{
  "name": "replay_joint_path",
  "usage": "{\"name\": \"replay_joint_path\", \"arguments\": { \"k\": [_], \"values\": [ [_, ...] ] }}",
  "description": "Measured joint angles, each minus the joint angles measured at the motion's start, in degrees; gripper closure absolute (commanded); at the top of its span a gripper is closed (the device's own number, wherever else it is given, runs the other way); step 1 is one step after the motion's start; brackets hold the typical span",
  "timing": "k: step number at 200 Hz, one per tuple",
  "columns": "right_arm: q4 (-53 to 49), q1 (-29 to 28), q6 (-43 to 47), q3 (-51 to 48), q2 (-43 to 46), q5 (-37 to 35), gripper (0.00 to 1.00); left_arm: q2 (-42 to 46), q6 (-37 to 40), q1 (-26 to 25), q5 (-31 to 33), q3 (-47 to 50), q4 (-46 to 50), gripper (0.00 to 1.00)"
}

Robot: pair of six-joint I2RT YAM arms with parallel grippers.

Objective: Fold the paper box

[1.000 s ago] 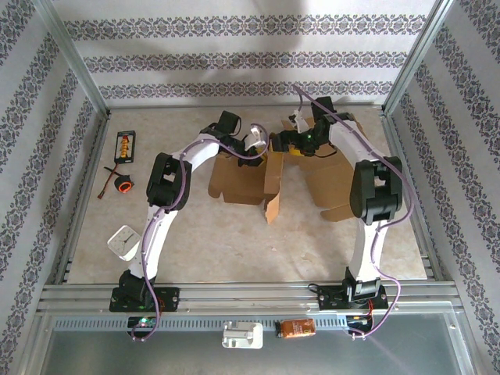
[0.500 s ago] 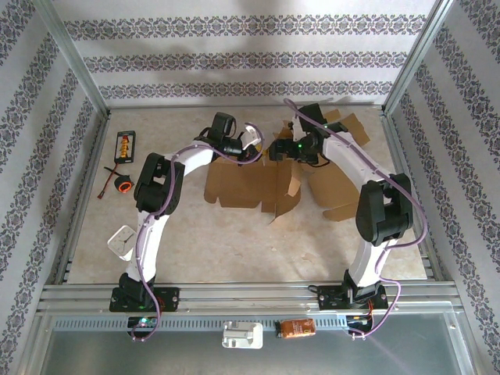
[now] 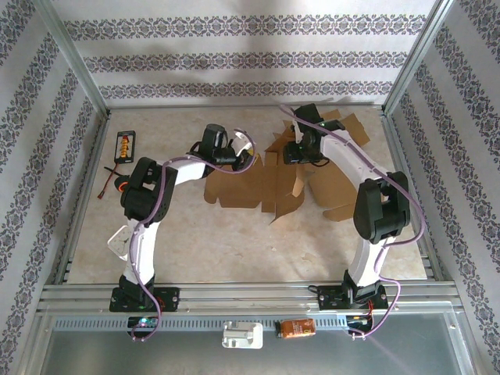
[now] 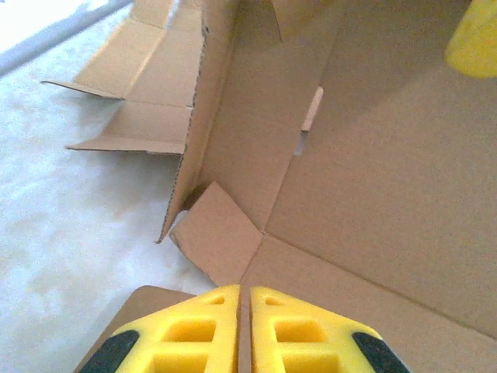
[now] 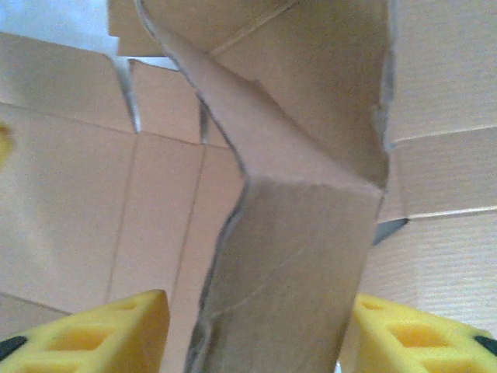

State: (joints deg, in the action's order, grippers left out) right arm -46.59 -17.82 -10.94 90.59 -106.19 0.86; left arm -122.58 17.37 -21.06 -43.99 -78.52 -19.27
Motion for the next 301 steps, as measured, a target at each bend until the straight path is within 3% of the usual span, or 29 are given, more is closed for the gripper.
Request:
{"name": "replay_joint_path", "arguments": {
  "k": [49,82,108,140,180,233,266,301],
  "values": [
    [-6.2,-3.1,6.2,4.5,-0.4,-10.2,0.72,8.4,-5.6,0.0,5.4,6.1,-4.1,0.85],
    [-9.4,-5.3,9.8,7.2,-1.8,-17.0,0.8,10.4,-8.1,0.0,8.2,6.8,-4.0,0.79],
    [-9.8,-6.4,14.8,9.4,-3.1,-20.4,1.0,11.8,-9.6,0.0,8.5,8.0,-3.2,0.71],
    [-9.8,-6.4,26.2,16.3,-4.7,-21.7,1.0,14.2,-11.1,1.0,7.1,8.8,-0.8,0.7],
    [-5.1,-7.2,42.4,19.0,-4.8,-21.8,1.0,16.3,-11.3,6.7,2.4,9.7,0.7,0.66],
    [7.2,-10.0,58.8,6.8,-3.5,-18.8,1.0,14.6,-3.2,10.5,-9.3,8.3,3.3,0.62],
    [16.5,-10.1,65.2,1.8,-2.0,-18.1,1.0,8.1,3.5,10.7,-15.8,1.2,8.6,0.58],
    [24.8,-9.2,69.5,-2.5,-1.2,-16.9,1.0,1.8,11.0,10.3,-17.3,-9.6,19.2,0.54]
  ]
}}
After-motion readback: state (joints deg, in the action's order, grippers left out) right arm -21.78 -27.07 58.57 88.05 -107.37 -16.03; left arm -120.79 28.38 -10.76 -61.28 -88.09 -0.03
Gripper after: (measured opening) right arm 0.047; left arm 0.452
